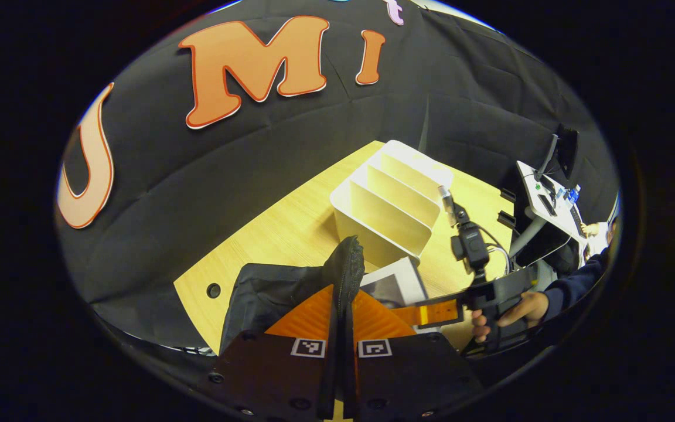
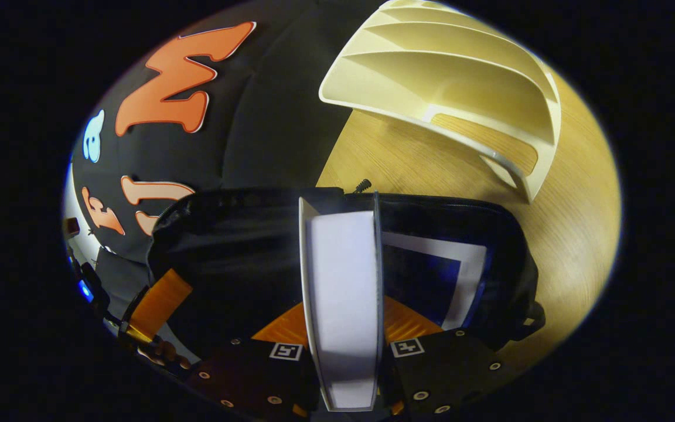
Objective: Open the schoolbag, grab two books from the bookshelf and put them into the schoolbag.
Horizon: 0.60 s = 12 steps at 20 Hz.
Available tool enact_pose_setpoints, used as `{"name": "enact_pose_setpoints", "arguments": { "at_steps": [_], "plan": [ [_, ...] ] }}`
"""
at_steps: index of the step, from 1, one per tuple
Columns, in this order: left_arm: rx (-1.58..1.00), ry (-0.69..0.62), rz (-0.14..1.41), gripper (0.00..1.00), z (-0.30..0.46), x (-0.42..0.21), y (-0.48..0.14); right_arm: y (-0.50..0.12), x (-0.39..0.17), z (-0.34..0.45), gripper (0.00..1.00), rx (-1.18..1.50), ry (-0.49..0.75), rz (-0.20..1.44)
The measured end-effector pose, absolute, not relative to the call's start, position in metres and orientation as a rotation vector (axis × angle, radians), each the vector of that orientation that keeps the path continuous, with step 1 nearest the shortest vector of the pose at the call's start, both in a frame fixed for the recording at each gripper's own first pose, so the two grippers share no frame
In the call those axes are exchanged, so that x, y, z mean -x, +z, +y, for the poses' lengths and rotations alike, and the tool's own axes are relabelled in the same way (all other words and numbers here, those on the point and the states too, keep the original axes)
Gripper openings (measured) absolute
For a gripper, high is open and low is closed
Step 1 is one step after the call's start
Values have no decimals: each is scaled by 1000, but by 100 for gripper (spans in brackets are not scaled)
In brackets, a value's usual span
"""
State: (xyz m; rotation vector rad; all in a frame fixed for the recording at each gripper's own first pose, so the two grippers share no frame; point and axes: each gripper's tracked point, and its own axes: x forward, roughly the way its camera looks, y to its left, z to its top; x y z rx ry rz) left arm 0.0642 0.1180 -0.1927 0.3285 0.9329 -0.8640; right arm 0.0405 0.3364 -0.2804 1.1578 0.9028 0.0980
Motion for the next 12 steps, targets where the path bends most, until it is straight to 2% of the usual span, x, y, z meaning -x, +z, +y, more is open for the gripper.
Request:
{"name": "enact_pose_setpoints", "arguments": {
  "at_steps": [8, 12],
  "plan": [
    [-314, -860, 935, 6, 113, -61, -193, -304, -58, 355, 40, -1174, 40, 854],
    [-309, -834, 944, 7, 119, -67, -198, -310, -51, 361, 45, -1125, 29, 924]
  ]
}}
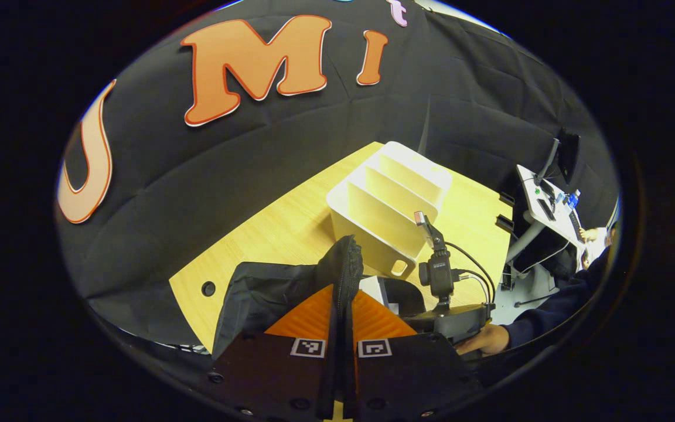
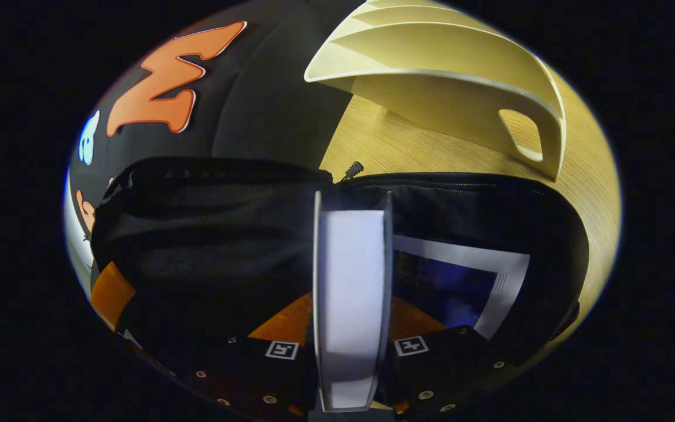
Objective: Open the schoolbag, grab two books from the bookshelf and put them into the schoolbag.
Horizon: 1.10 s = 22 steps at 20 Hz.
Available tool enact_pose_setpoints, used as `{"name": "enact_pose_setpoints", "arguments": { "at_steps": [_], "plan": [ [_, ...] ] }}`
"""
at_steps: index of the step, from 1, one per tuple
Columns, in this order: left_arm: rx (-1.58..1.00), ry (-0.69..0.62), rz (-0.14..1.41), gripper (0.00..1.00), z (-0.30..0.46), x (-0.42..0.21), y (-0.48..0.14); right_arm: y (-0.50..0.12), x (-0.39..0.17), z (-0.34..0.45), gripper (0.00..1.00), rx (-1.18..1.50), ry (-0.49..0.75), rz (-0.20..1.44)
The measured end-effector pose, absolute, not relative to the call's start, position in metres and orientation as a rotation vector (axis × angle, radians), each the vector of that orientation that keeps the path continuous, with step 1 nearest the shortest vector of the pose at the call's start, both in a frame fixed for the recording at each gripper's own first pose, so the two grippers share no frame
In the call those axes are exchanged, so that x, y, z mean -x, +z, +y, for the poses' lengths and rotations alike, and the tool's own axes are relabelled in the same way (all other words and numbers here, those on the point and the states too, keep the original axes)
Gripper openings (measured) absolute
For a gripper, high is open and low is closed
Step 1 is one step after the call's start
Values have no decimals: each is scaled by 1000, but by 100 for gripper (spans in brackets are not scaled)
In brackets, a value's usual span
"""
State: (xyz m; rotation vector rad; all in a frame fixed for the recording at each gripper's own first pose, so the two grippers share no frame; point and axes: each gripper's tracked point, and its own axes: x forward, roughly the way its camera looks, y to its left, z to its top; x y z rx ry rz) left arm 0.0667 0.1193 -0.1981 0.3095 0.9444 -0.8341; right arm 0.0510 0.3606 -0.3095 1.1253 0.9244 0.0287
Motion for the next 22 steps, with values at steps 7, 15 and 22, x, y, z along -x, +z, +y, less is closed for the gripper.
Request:
{"name": "enact_pose_setpoints", "arguments": {
  "at_steps": [7, 15, 22],
  "plan": [
    [-325, -836, 935, 6, 120, -67, -204, -296, -16, 334, 97, -910, 58, 1068],
    [-415, -794, 939, 6, 109, -32, -220, -231, -22, 235, 97, -836, 100, 982],
    [-429, -738, 1037, 6, 72, 13, -264, -184, -21, 146, 97, -752, 117, 919]
  ]
}}
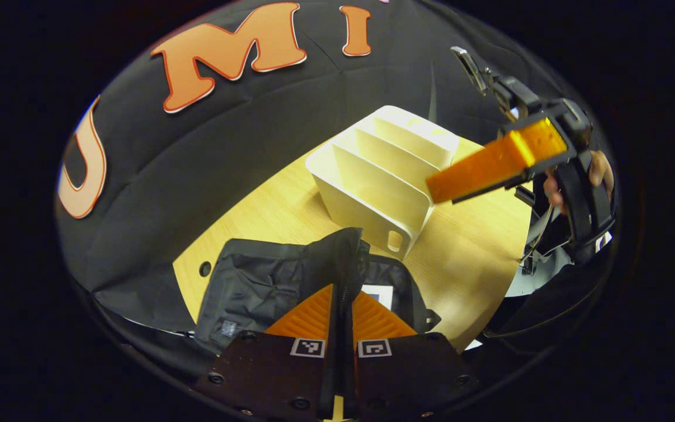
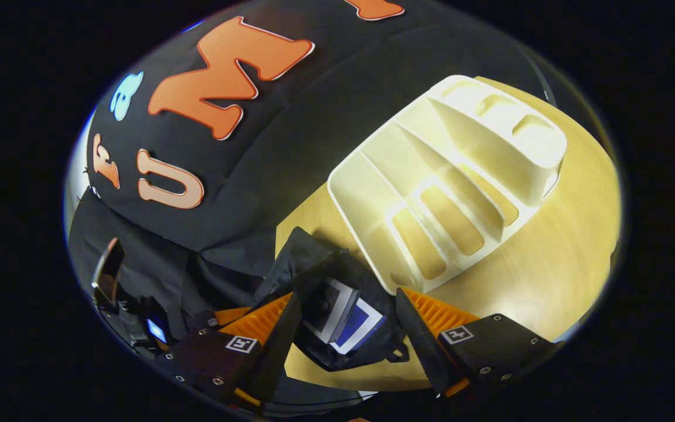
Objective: Open the schoolbag, grab two books from the bookshelf and put them into the schoolbag.
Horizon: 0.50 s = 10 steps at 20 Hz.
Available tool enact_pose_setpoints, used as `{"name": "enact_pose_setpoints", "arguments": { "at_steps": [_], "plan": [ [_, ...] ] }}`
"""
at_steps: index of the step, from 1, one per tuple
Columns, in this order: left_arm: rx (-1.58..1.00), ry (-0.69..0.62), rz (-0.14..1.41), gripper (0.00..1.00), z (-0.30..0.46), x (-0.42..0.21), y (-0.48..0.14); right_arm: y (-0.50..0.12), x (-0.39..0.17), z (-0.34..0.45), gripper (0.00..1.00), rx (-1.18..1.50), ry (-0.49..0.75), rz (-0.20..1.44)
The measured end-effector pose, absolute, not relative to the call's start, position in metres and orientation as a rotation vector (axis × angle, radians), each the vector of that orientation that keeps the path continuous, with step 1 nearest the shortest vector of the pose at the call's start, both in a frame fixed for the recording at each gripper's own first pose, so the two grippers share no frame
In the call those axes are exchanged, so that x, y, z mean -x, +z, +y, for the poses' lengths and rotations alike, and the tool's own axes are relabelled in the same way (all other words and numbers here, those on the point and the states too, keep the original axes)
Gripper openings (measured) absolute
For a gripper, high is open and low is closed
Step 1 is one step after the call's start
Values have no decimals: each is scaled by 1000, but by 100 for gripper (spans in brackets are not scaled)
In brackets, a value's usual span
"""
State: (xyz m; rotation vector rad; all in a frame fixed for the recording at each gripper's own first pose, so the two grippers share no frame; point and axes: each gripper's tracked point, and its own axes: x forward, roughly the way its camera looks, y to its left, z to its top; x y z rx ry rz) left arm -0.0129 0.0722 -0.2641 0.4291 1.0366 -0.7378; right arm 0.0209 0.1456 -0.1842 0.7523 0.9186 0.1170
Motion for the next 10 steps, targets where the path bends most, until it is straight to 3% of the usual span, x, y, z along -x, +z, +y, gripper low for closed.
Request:
{"name": "enact_pose_setpoints", "arguments": {
  "at_steps": [10],
  "plan": [
    [-285, -596, 1153, 8, 37, 68, -338, -163, -16, 81, 97, -670, 177, 900]
  ]
}}
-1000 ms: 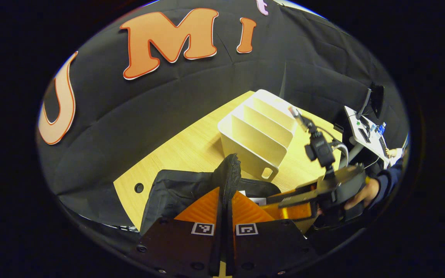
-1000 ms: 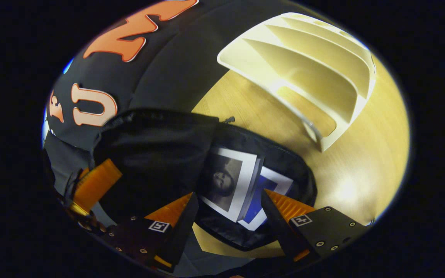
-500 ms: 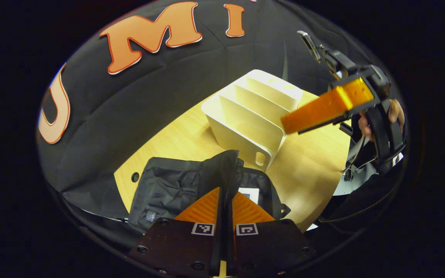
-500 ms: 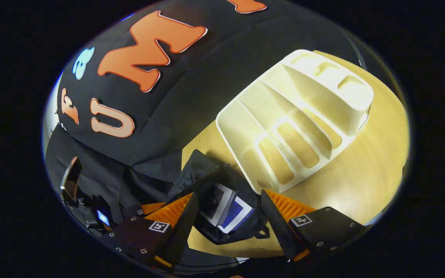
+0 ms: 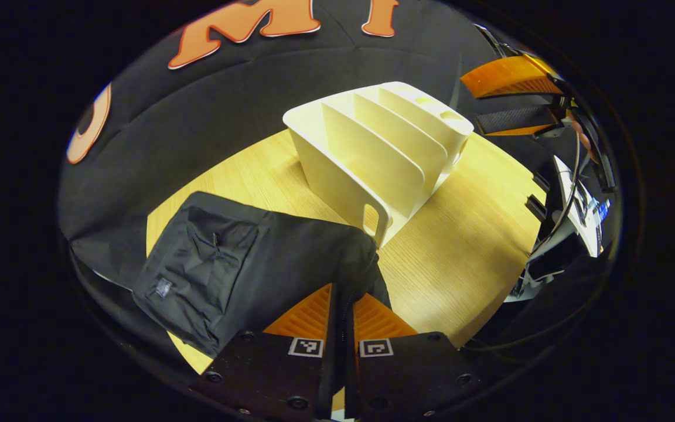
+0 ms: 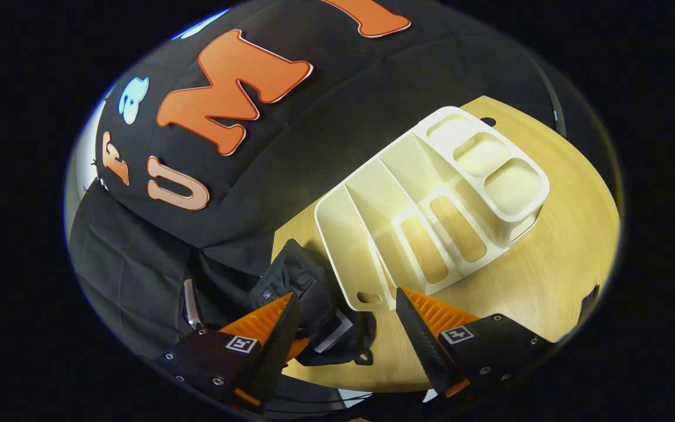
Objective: Open the schoolbag, grab two books from the bookshelf and put them into the schoolbag.
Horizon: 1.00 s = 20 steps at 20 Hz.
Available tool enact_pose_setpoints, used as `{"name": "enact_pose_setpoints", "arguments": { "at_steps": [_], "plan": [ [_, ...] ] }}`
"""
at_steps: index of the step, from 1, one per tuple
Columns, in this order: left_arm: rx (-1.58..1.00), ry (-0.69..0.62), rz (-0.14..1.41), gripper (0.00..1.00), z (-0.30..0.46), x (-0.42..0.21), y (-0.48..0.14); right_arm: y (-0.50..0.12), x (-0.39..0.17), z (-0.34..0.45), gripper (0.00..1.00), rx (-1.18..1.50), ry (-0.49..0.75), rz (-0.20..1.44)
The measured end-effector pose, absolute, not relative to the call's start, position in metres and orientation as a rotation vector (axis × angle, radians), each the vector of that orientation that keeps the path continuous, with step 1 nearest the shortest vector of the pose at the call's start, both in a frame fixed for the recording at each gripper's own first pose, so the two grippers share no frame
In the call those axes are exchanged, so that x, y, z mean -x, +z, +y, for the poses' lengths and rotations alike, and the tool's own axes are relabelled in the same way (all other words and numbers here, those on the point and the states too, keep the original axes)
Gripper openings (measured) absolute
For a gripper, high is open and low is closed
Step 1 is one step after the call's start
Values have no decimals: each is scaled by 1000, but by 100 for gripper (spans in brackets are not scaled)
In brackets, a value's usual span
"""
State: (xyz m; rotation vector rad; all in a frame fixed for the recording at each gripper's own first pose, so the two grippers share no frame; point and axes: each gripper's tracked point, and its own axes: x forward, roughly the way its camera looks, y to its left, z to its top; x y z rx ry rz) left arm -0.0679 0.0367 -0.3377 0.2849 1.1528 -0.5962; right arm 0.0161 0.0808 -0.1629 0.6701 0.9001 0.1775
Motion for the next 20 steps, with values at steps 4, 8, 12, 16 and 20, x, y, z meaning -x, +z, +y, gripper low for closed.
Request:
{"name": "enact_pose_setpoints", "arguments": {
  "at_steps": [4, 8, 12, 16, 20],
  "plan": [
    [-231, -493, 1155, 16, 35, 86, -358, -159, -17, 65, 97, -591, 199, 885],
    [-205, -406, 1148, 39, 27, 106, -358, -158, -13, 55, 98, -543, 226, 879],
    [-89, -373, 1143, 95, 0, 134, -347, -157, -11, 49, 98, -514, 249, 870],
    [-36, -296, 1038, 96, -15, 123, -318, -151, -14, 40, 97, -451, 248, 826],
    [-39, -204, 851, 96, -27, 73, -254, -134, -24, 23, 98, -361, 204, 712]
  ]
}}
